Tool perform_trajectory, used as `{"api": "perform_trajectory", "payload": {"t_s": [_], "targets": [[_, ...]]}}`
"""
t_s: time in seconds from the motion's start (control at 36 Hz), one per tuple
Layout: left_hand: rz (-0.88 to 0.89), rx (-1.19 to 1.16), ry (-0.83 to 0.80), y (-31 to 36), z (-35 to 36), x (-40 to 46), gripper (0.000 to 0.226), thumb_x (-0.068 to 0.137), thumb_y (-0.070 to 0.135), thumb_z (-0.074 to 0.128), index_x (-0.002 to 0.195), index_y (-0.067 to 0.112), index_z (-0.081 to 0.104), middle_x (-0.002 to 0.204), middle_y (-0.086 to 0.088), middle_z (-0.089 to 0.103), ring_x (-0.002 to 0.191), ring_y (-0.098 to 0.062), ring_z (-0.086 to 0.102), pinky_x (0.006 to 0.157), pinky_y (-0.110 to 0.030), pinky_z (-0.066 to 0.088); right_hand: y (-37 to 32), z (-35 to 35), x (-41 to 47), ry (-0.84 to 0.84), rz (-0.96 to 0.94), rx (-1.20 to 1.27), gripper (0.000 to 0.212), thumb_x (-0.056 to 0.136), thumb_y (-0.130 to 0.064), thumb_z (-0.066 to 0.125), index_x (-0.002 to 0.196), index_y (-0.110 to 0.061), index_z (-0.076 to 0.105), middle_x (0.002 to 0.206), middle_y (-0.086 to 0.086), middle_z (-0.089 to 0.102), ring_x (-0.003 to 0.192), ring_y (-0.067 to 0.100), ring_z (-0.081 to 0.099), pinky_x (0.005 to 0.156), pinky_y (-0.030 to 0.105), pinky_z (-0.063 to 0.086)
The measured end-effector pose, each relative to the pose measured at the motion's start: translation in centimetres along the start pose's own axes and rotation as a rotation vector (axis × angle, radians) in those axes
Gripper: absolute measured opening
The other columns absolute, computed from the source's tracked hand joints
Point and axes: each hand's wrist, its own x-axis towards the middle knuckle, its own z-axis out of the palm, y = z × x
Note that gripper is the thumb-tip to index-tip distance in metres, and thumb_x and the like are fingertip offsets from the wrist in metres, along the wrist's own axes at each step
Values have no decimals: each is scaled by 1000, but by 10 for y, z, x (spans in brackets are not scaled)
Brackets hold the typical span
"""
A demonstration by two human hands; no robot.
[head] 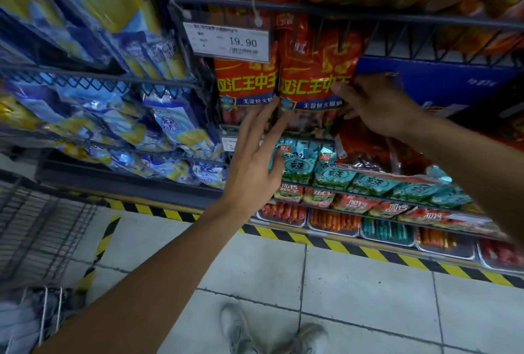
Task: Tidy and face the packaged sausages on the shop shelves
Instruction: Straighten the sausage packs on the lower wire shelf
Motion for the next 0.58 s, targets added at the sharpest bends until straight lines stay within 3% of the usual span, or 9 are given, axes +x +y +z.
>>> {"api": "perform_trajectory", "payload": {"t_s": [0.03, 0.11, 0.17, 0.25, 0.33, 0.5, 0.58], "targets": [[30, 44, -1, 0, 0, 1, 62, 95, -2, 60, 154, 11, 44, 165, -12, 30, 156, -34, 19, 124, -17, 13, 0, 1, 2, -36, 10, -6, 44, 106, -47, 43, 123, -12, 63, 113, 12, 72, 92, 22, 72, 95, 48, 56], [102, 174, -45, -4, 0, 5, 64, 97, 5, 57, 158, 14, 37, 169, -12, 21, 158, -37, 8, 126, -50, 22, 5, 2, 6, -73, 22, -10, 46, 106, -51, 41, 127, -17, 62, 113, 11, 72, 98, 25, 70, 99, 52, 54], [120, 253, -93, -8, 1, 10, 67, 99, 11, 56, 160, 16, 31, 171, -11, 14, 158, -38, 1, 125, -58, 17, 5, 0, 6, -98, 24, -2, 48, 105, -52, 40, 130, -16, 61, 115, 10, 72, 101, 25, 70, 101, 53, 52], [108, 350, -164, -15, 4, 15, 76, 100, 19, 55, 165, 22, 14, 173, -6, -1, 158, -37, -10, 127, -58, 8, 3, -1, 3, -125, 38, -33, 52, 107, -52, 35, 139, -18, 56, 127, 8, 67, 112, 26, 65, 107, 47, 47], [104, 402, -193, -18, 4, 16, 86, 98, 19, 59, 165, 25, 5, 173, -4, -7, 157, -37, -12, 127, -57, 9, 2, -1, 1, -145, 32, 6, 52, 107, -52, 35, 143, -19, 53, 140, 1, 60, 122, 24, 59, 112, 43, 43], [98, 439, -225, -16, 1, 15, 94, 94, 18, 62, 165, 26, 2, 173, -4, -10, 157, -37, -14, 127, -58, 10, 10, -14, -32, -121, 65, 139, 37, 107, -44, 41, 123, -19, 63, 129, 2, 66, 122, 16, 58, 112, 33, 41], [87, 447, -243, -15, -1, 15, 95, 93, 19, 63, 165, 24, 1, 172, -5, -12, 157, -37, -15, 127, -58, 9, 17, -25, -61, -40, 67, 224, 43, 105, -47, 44, 130, -19, 65, 132, -7, 66, 128, 7, 56, 115, 26, 37]]}}
